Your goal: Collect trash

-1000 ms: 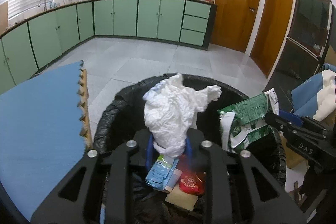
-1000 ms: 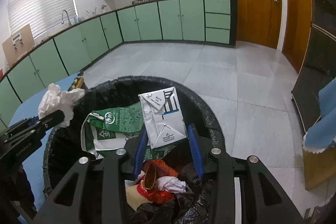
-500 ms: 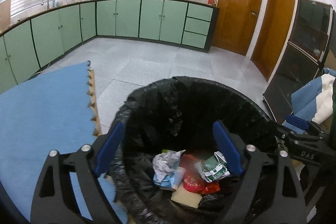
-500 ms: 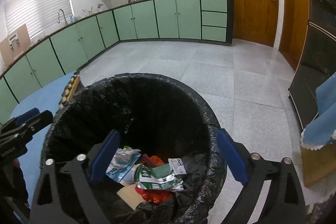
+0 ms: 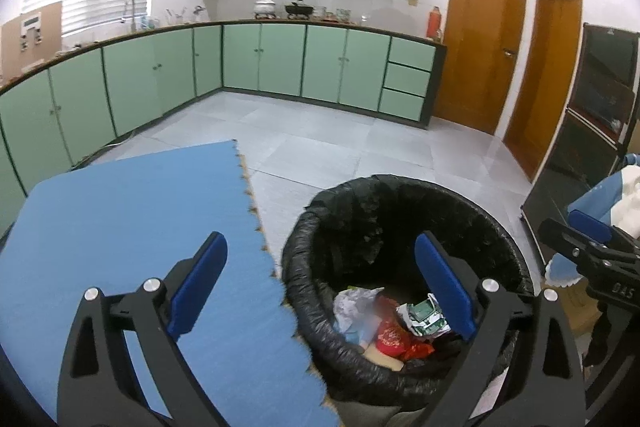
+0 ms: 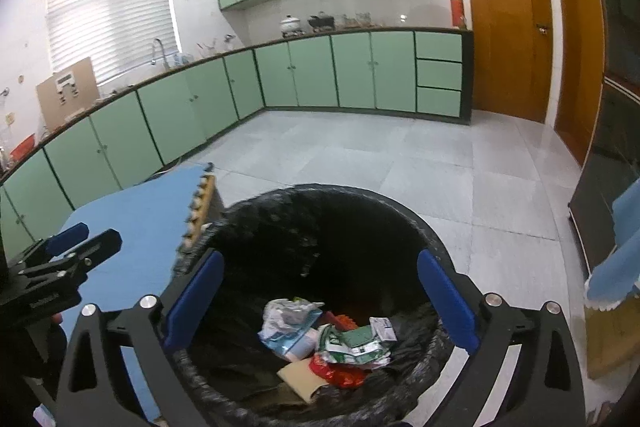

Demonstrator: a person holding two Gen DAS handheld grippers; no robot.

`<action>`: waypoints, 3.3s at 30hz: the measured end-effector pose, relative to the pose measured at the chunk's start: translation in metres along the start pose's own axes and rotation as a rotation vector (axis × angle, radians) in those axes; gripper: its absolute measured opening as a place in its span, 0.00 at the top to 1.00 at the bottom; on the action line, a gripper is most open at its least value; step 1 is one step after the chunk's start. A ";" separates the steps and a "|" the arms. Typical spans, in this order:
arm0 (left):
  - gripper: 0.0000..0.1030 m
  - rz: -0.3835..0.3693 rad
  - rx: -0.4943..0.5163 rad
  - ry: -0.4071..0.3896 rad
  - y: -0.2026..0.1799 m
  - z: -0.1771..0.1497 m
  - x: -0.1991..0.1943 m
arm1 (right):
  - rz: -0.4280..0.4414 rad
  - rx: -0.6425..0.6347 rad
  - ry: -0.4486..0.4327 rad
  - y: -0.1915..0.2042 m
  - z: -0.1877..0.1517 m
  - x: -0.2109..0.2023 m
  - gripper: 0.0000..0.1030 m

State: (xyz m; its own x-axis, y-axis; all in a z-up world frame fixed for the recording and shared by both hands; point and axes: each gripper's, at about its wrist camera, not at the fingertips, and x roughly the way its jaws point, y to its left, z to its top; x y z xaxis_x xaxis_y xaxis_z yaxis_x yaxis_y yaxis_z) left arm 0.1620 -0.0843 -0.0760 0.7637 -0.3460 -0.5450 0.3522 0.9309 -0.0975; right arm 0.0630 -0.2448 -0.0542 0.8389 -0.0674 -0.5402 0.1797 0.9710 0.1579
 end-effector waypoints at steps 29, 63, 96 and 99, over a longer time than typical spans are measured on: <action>0.07 0.089 0.002 -0.096 0.004 -0.008 -0.106 | 0.068 -0.077 -0.028 0.051 0.001 -0.061 0.06; 0.07 0.112 0.003 -0.105 0.008 -0.008 -0.118 | 0.079 -0.094 -0.037 0.059 0.001 -0.062 0.06; 0.07 0.114 0.004 -0.109 0.009 -0.005 -0.120 | 0.080 -0.098 -0.037 0.060 0.000 -0.060 0.06; 0.07 0.114 0.005 -0.109 0.009 -0.005 -0.120 | 0.081 -0.098 -0.035 0.059 0.000 -0.058 0.06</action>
State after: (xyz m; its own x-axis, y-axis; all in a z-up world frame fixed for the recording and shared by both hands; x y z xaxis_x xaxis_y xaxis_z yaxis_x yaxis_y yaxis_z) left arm 0.0705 -0.0338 -0.0157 0.8528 -0.2493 -0.4589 0.2625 0.9643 -0.0360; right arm 0.0251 -0.1835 -0.0134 0.8665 0.0060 -0.4991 0.0607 0.9912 0.1173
